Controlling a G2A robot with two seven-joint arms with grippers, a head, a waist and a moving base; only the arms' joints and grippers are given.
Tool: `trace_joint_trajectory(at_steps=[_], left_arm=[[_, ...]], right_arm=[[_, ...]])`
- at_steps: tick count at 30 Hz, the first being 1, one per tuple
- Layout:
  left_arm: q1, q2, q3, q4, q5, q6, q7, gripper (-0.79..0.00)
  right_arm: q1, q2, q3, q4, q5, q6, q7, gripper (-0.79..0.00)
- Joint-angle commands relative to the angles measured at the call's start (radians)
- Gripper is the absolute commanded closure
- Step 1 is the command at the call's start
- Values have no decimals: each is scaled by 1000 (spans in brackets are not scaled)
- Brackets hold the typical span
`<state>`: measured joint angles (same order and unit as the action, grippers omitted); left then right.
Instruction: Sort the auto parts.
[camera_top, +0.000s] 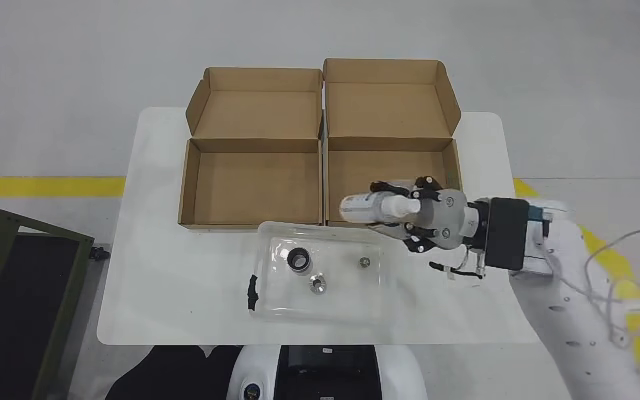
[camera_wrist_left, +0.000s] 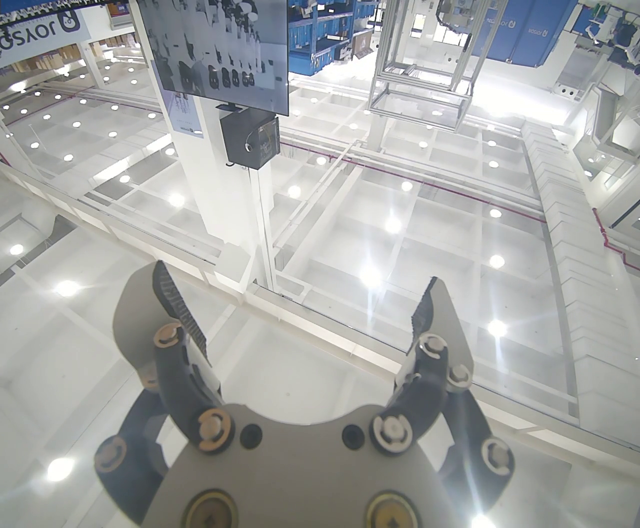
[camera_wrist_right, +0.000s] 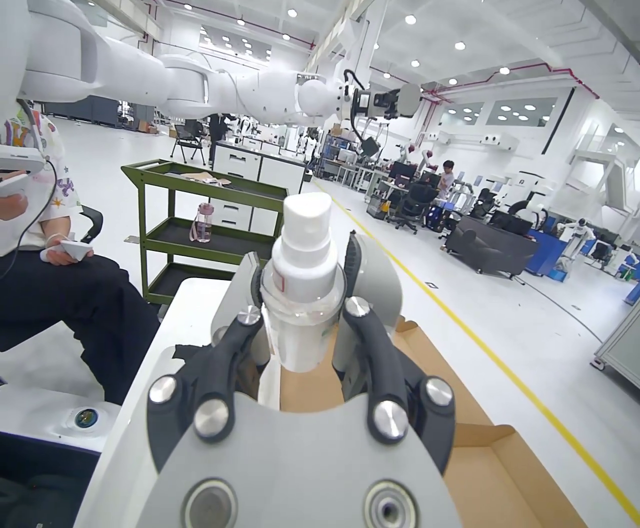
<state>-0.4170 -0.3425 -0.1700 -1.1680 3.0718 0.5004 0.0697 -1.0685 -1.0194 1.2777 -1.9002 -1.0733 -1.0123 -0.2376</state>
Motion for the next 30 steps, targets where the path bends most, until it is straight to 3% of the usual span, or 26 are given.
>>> trace_joint_trajectory(at_steps=[1,14,30], left_arm=[[0,0,0,0,0,0,0,-785],[0,0,0,0,0,0,0,-785],[0,0,0,0,0,0,0,-785]], right_arm=[[3,-1,-7,12,-8,0,6,0],[36,-14,-63,128,-67,87,71,0],[185,-60,-233,347,-85,207,200,0]])
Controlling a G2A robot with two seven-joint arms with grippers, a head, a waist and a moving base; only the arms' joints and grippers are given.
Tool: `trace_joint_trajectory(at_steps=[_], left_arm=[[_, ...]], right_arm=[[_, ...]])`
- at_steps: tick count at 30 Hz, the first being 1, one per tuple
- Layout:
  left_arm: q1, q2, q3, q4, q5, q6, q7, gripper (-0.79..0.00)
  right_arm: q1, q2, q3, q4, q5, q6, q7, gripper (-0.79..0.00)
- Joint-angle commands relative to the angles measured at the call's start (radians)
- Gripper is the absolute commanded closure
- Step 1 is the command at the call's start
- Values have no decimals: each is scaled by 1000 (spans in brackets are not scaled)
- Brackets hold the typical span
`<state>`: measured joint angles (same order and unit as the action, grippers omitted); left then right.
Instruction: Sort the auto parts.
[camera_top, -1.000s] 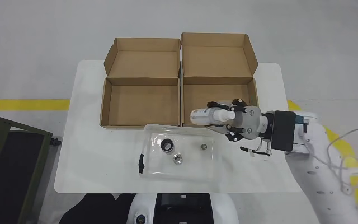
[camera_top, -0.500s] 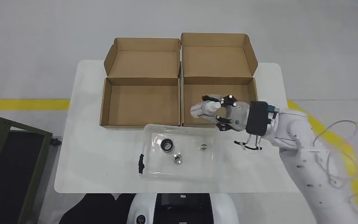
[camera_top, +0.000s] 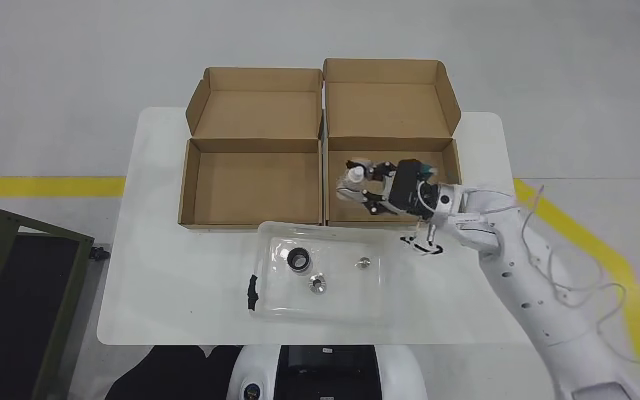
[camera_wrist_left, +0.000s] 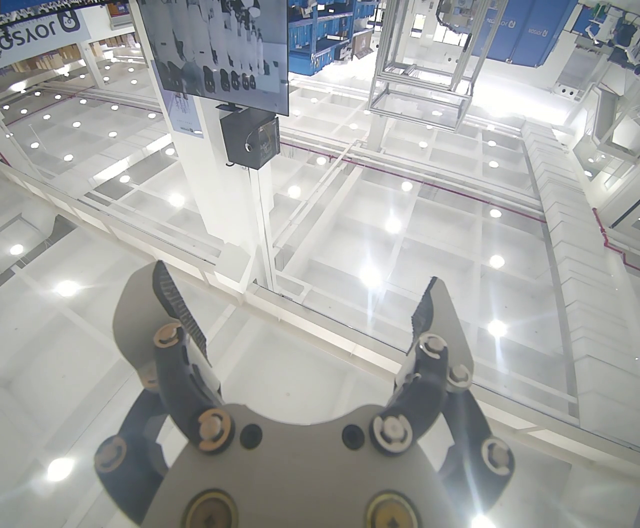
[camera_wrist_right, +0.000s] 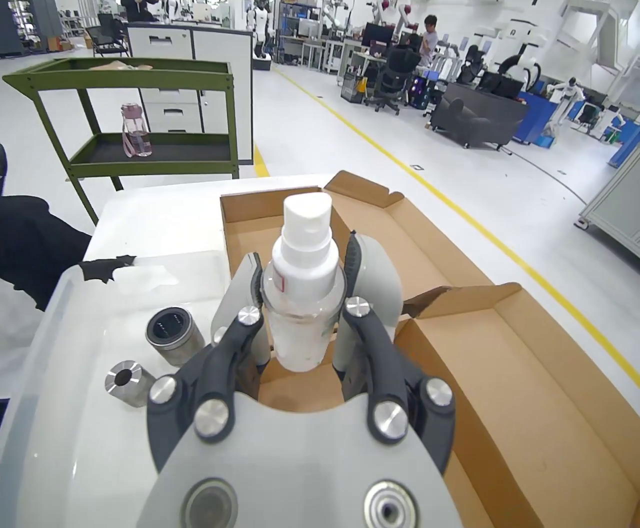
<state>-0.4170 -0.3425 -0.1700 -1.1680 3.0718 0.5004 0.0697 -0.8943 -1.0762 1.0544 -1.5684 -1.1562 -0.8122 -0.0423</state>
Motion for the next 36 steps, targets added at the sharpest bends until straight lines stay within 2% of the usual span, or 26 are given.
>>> trace_joint_trajectory(at_steps=[1,22,36], left_arm=[[0,0,0,0,0,0,0,-785],[0,0,0,0,0,0,0,-785],[0,0,0,0,0,0,0,-785]], right_arm=[[20,-7,-19,30,-6,14,9,0],[221,-82,-185,378,-94,29,-48,0],[284,-123,-248,537,-141,23,-111,0]])
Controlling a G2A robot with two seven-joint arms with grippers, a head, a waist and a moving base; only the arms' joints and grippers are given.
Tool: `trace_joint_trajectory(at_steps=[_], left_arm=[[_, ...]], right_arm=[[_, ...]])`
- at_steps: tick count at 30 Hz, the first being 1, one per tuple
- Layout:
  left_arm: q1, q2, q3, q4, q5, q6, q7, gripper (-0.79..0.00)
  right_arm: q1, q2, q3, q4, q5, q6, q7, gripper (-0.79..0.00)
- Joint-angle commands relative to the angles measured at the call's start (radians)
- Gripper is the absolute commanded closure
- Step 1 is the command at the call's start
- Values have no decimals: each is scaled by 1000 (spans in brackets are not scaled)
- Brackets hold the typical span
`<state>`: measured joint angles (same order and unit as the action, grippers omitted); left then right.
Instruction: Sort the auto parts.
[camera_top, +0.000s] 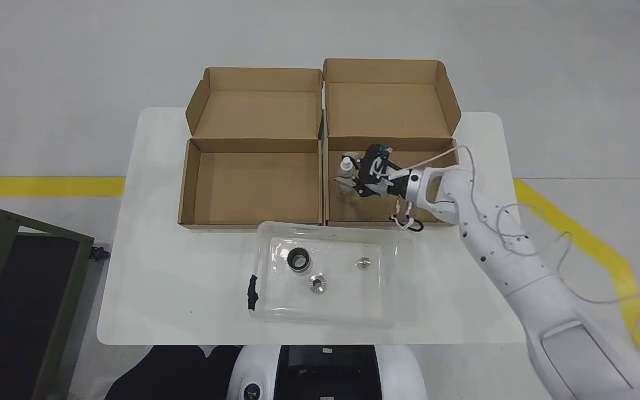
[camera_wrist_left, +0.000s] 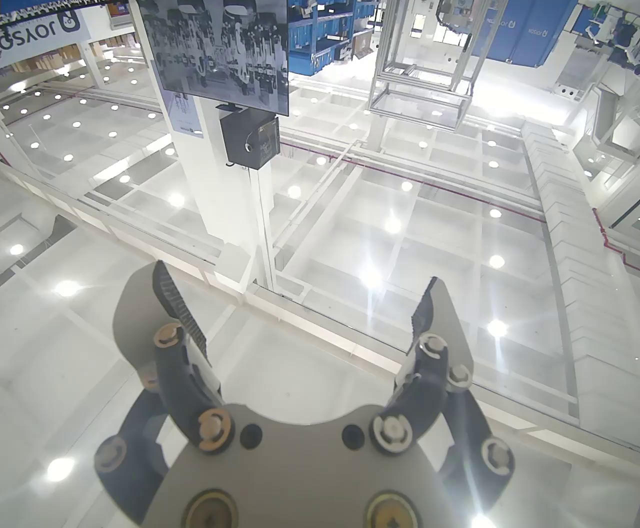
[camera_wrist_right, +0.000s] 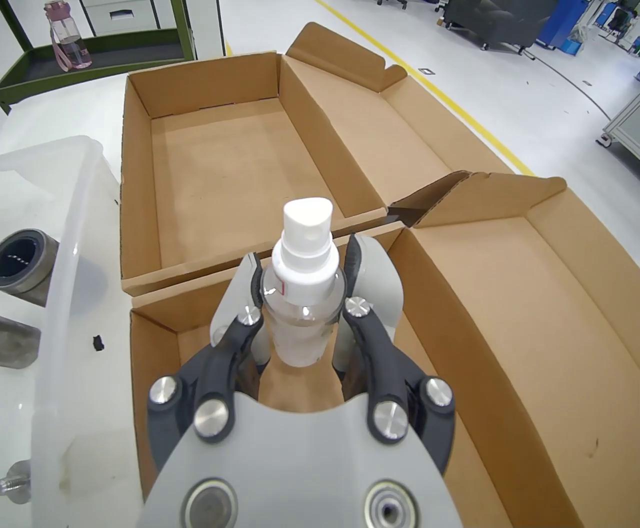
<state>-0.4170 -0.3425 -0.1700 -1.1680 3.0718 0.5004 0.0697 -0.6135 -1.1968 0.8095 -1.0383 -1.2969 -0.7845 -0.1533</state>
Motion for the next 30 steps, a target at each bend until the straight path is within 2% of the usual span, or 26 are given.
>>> trace_joint_trajectory(at_steps=[1,7,8,10,12,14,19,20,23,25,30], left_arm=[[0,0,0,0,0,0,0,-785],[0,0,0,0,0,0,0,-785],[0,0,0,0,0,0,0,-785],[0,0,0,0,0,0,0,-785],[0,0,0,0,0,0,0,-785],[0,0,0,0,0,0,0,-785],[0,0,0,0,0,0,0,-785],[0,0,0,0,0,0,0,-785],[0,0,0,0,0,0,0,-785],[0,0,0,0,0,0,0,-785],[0,0,0,0,0,0,0,-785]], right_arm=[[7,-4,-6,14,-2,-8,0,0],[22,-19,-24,52,-10,-17,-3,0],[23,-20,-26,57,-11,-16,-5,-25],[26,-24,-29,67,-16,-15,-10,-92],[28,-27,-31,77,-19,-14,-15,-231],[29,-29,-32,85,-24,-14,-19,-311],[27,-34,-32,97,-31,-14,-26,-385],[26,-34,-31,98,-32,-15,-28,-437],[21,-32,-22,90,-36,-15,-34,-699],[17,-28,-10,73,-44,-14,-41,-785],[-13,-5,46,-9,-52,-10,-22,-785]])
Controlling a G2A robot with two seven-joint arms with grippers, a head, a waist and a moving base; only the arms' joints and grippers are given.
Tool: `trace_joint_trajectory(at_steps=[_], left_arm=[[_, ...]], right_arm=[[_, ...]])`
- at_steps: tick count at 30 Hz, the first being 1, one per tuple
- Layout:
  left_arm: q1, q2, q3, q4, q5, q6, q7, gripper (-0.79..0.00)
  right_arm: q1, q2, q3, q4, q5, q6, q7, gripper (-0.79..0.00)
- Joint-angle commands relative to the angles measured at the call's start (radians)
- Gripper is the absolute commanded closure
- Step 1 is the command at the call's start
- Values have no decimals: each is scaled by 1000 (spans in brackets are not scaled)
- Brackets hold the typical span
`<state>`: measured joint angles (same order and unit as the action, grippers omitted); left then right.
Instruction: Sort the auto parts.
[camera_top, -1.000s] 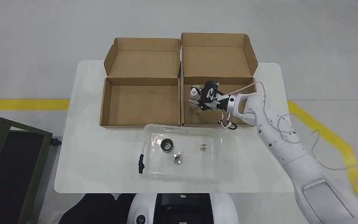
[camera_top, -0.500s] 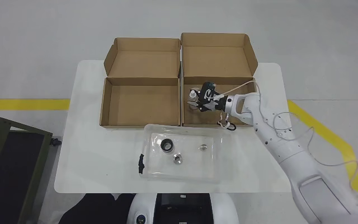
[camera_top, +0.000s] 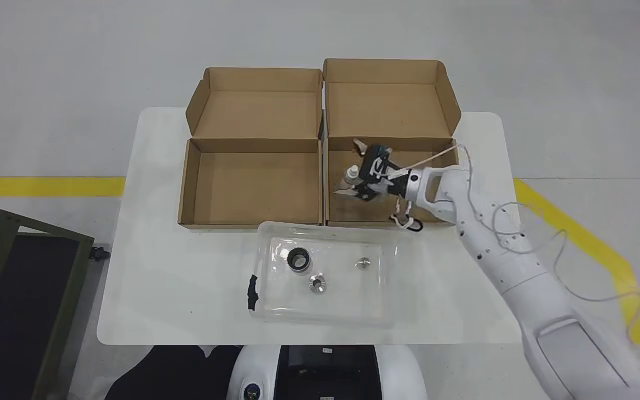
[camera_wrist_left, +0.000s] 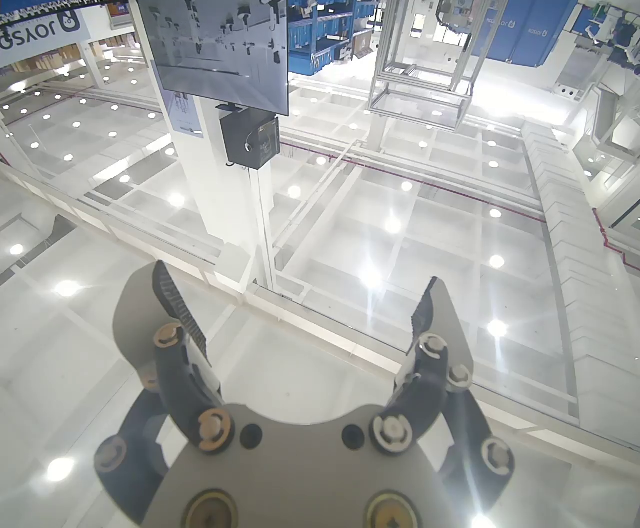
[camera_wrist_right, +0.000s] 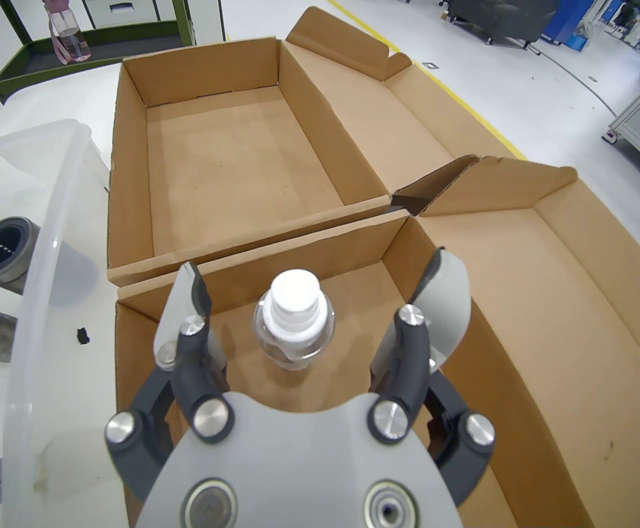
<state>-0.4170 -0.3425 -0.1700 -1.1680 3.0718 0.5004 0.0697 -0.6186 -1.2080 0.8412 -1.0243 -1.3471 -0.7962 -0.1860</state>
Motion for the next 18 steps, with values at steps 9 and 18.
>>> trace_joint_trajectory(at_steps=[9,18], left_arm=[[0,0,0,0,0,0,0,-785],[0,0,0,0,0,0,0,-785]], right_arm=[[-152,67,174,-337,32,-27,178,-785],[-372,119,323,-673,49,-67,330,-785]])
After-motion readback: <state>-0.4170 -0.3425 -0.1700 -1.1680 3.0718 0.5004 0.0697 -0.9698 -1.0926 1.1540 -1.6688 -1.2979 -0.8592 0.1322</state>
